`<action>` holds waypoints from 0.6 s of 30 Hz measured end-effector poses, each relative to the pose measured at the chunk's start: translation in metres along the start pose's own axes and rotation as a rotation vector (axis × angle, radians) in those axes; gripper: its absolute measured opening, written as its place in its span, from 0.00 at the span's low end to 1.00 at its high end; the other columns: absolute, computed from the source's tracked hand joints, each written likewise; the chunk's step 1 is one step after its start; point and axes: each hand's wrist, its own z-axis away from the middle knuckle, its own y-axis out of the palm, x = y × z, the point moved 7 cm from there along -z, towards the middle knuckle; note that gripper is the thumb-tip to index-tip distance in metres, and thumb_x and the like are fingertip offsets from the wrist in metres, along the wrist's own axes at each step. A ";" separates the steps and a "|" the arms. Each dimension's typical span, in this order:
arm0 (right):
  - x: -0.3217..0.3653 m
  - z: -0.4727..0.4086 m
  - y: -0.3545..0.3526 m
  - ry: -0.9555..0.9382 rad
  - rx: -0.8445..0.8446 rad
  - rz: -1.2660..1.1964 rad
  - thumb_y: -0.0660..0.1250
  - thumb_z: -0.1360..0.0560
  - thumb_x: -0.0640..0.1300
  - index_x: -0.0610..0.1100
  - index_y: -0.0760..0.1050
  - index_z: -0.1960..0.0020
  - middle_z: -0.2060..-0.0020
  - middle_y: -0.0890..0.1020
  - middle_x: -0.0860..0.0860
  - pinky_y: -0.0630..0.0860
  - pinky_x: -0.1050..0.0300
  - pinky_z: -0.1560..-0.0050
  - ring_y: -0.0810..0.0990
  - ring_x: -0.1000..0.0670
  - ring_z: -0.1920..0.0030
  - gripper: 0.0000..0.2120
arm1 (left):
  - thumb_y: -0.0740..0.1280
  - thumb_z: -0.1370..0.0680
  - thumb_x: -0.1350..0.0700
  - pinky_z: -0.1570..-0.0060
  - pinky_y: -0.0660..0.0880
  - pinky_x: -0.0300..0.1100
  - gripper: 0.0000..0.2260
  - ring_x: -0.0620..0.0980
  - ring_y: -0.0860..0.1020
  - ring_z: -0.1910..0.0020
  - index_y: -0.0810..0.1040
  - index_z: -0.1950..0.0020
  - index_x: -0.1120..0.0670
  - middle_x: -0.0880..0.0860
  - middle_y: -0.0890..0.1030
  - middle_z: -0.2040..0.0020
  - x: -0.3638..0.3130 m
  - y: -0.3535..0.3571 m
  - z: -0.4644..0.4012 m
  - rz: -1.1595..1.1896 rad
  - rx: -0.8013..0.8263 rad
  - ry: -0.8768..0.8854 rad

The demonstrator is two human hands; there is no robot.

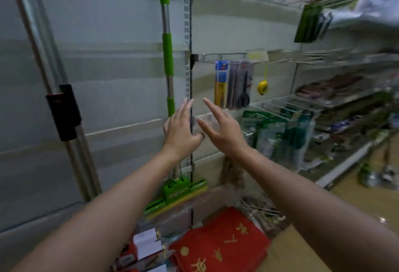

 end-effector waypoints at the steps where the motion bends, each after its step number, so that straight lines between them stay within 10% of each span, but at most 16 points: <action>1: -0.020 0.011 -0.023 0.031 -0.014 0.030 0.64 0.23 0.54 0.51 0.61 0.25 0.29 0.70 0.51 0.64 0.58 0.33 0.68 0.51 0.30 0.28 | 0.70 0.28 0.56 0.26 0.54 0.51 0.39 0.50 0.53 0.23 0.51 0.23 0.49 0.49 0.52 0.22 -0.022 0.023 0.000 0.041 0.053 0.040; 11: -0.212 0.129 -0.218 0.443 0.019 0.355 0.63 0.26 0.63 0.47 0.56 0.23 0.27 0.66 0.48 0.64 0.52 0.30 0.64 0.48 0.27 0.38 | 0.72 0.28 0.50 0.27 0.55 0.46 0.41 0.54 0.54 0.24 0.50 0.23 0.53 0.57 0.54 0.23 -0.184 0.241 0.008 0.123 0.476 0.111; 18: -0.326 0.197 -0.313 0.866 -0.130 0.120 0.61 0.27 0.67 0.50 0.51 0.22 0.26 0.65 0.46 0.67 0.47 0.31 0.66 0.45 0.28 0.41 | 0.71 0.30 0.39 0.26 0.57 0.53 0.45 0.53 0.52 0.24 0.49 0.22 0.51 0.51 0.51 0.22 -0.249 0.371 0.004 0.103 0.756 0.184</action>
